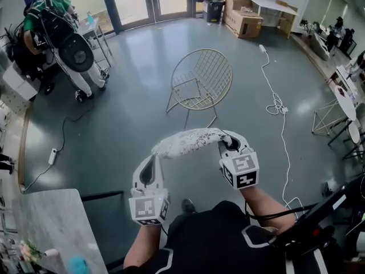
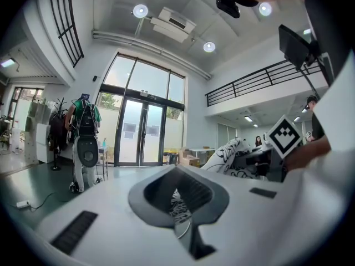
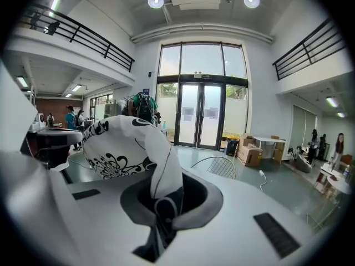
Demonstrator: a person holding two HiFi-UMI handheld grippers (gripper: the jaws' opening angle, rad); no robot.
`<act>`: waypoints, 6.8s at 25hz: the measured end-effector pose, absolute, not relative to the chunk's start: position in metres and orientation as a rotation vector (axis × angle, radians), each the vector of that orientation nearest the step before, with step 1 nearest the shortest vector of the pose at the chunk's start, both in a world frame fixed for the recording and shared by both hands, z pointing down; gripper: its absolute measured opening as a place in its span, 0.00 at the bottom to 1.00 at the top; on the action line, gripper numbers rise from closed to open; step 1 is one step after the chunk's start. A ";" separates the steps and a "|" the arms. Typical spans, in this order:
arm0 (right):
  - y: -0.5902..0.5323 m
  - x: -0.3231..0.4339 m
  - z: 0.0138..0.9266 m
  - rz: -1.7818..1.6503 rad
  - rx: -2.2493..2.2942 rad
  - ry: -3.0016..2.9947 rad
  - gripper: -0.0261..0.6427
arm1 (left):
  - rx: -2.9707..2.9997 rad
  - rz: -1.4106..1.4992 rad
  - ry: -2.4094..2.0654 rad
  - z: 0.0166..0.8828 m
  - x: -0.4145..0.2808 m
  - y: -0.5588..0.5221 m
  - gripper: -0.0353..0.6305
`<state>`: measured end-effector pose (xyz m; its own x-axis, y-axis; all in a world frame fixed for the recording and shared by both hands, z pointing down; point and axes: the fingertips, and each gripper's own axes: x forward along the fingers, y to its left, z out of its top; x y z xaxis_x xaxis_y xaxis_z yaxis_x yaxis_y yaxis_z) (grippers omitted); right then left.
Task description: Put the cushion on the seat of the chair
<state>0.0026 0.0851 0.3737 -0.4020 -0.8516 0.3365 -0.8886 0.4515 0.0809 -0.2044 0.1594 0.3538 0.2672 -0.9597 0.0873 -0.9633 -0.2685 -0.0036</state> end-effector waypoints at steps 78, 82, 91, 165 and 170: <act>-0.331 -0.128 0.574 0.712 1.208 -2.067 0.07 | 2.429 0.312 -1.703 0.415 -0.305 -0.299 0.07; -0.338 -0.135 0.594 0.789 1.192 -2.033 0.07 | 2.423 0.325 -1.687 0.421 -0.309 -0.301 0.07; -0.368 -0.134 0.644 0.907 1.124 -1.980 0.07 | 2.387 0.426 -1.671 0.441 -0.296 -0.318 0.07; -0.593 0.072 0.899 0.712 1.135 -1.599 0.36 | 2.199 0.703 -1.566 0.541 -0.138 -0.456 0.07; -0.595 0.075 0.899 0.675 1.130 -1.602 0.47 | 2.200 0.706 -1.559 0.542 -0.134 -0.456 0.07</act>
<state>0.0746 -0.5952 0.8987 -0.0418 -0.3386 0.9400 -0.9094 0.4026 0.1046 -0.1345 -0.4561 0.5421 0.2694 -0.7678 0.5814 -0.9434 -0.3318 -0.0010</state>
